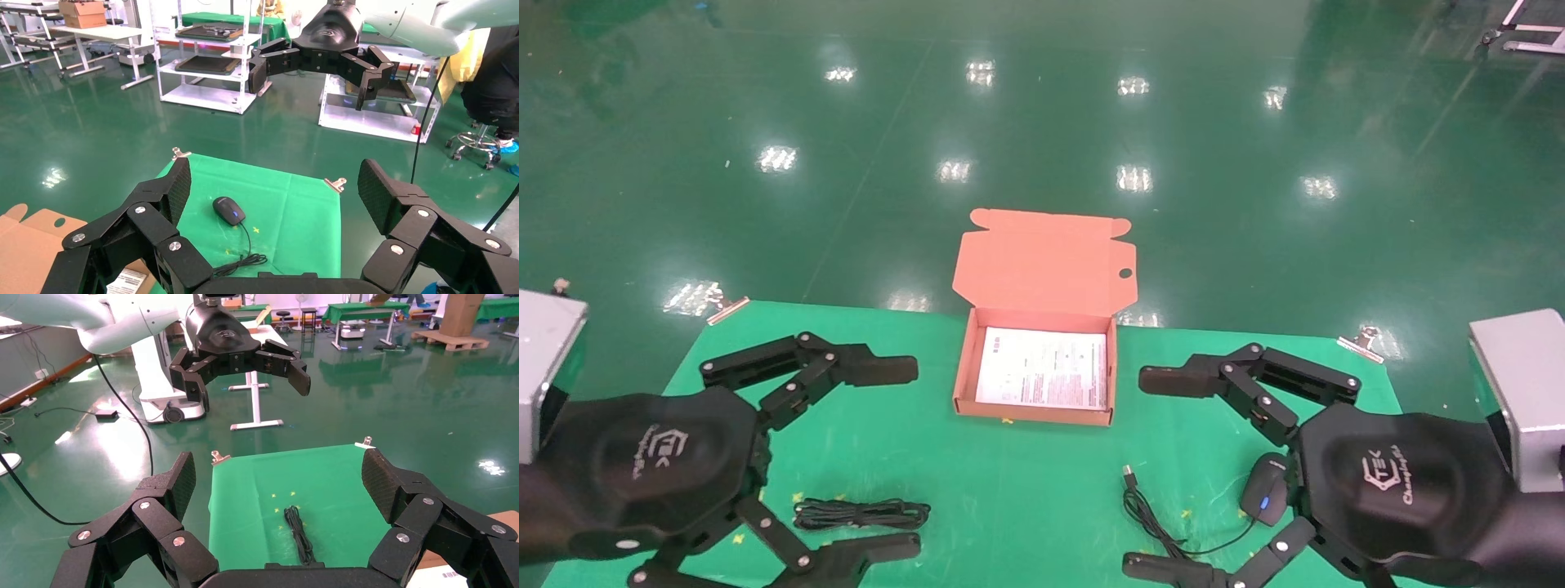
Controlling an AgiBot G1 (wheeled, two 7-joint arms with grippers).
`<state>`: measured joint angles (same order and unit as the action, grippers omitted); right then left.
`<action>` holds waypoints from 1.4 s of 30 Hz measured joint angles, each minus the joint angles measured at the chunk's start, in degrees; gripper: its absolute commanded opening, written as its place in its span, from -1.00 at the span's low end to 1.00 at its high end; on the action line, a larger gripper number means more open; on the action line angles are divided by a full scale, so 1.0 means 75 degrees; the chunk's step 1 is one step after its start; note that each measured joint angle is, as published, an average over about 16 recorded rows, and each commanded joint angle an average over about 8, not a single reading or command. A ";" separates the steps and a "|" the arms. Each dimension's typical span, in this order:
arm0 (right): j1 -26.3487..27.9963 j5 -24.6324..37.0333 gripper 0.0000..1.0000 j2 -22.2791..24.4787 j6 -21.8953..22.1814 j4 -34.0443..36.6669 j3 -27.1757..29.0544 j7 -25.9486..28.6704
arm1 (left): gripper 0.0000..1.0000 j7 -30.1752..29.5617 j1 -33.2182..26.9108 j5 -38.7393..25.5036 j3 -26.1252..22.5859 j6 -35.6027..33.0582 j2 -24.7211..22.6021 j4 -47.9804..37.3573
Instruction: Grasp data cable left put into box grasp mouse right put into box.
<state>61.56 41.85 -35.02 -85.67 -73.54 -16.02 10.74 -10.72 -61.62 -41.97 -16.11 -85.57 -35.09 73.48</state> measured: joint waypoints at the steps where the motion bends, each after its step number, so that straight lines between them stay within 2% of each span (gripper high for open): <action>1: 0.0000 0.0000 1.00 0.0000 0.0000 0.0000 0.0000 0.0000 | 1.00 0.0000 0.0000 0.0000 0.0000 0.0000 0.0000 0.0000; 18: 0.0005 0.0000 1.00 -0.0004 0.0006 0.0003 -0.0002 -0.0001 | 1.00 0.0013 -0.0038 -0.0040 -0.0016 -0.0039 0.0009 0.0024; 27: 0.0116 0.0297 1.00 0.0025 0.0002 -0.0075 -0.0065 -0.0134 | 1.00 -0.0122 -0.0480 -0.0606 -0.0337 -0.0269 -0.0017 0.0033; 34: 0.0493 0.1171 1.00 0.0055 -0.0109 -0.0233 -0.0344 -0.0405 | 1.00 -0.0456 -0.1093 -0.1506 -0.0945 -0.0481 -0.0162 -0.0044; 42: 0.1347 0.2897 1.00 -0.0045 -0.0378 -0.0428 -0.1144 -0.1159 | 1.00 -0.0803 -0.1894 -0.2827 -0.2005 -0.0623 -0.0499 -0.0170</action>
<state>71.66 63.58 -35.36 -88.51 -76.75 -24.60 2.05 -16.75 -75.83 -63.17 -31.14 -90.24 -38.83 72.20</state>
